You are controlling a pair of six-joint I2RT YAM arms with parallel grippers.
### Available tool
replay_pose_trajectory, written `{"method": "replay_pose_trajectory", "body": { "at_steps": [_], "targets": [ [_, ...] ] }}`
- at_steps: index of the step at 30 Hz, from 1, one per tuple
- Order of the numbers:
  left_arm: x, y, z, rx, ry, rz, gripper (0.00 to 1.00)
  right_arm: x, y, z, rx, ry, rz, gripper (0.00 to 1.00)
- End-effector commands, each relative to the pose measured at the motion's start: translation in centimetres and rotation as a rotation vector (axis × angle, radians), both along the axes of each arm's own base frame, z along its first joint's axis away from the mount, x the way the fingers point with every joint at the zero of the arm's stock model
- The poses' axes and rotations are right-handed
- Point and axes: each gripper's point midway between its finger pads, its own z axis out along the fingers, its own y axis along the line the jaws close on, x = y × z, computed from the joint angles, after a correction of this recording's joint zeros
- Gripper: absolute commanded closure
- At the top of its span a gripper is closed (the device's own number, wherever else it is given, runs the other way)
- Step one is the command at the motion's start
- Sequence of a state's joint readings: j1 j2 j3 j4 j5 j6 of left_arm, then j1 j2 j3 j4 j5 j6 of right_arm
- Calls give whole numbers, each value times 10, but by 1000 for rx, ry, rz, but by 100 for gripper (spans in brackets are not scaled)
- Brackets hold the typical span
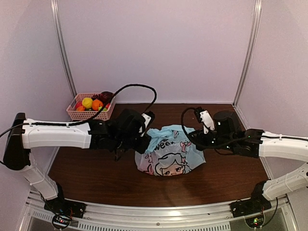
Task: Untie the knot of the plastic bag and take out the fruit
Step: Untie the bag handles from the takeout bag.
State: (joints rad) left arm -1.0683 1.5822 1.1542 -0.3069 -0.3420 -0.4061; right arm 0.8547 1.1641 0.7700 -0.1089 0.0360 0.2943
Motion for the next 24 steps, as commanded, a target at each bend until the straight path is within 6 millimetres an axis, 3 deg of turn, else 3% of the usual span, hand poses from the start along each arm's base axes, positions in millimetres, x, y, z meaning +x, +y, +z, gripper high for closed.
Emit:
{"method": "replay_pose_trajectory", "body": {
  "at_steps": [1,5,11,14,17,21,24],
  "targets": [
    [19,6,42,-84,-86,64,99,16,-25,26,18,-76,-138,96],
    [23,19,48,-161,-88,80,99,19,-37,11,27,-54,-176,97],
    [13,30,7,-194,15,90,100,19,-48,-22,26,14,-222,100],
    [8,32,-5,-199,42,94,100,16,-47,-32,30,40,-210,100],
    [7,32,-3,-214,42,89,100,15,-46,-32,30,49,-208,100],
    [8,30,4,-232,33,84,100,16,-44,-19,39,36,-196,98],
    [7,25,8,-245,38,69,100,14,-43,-10,42,30,-182,88]
  ]
}}
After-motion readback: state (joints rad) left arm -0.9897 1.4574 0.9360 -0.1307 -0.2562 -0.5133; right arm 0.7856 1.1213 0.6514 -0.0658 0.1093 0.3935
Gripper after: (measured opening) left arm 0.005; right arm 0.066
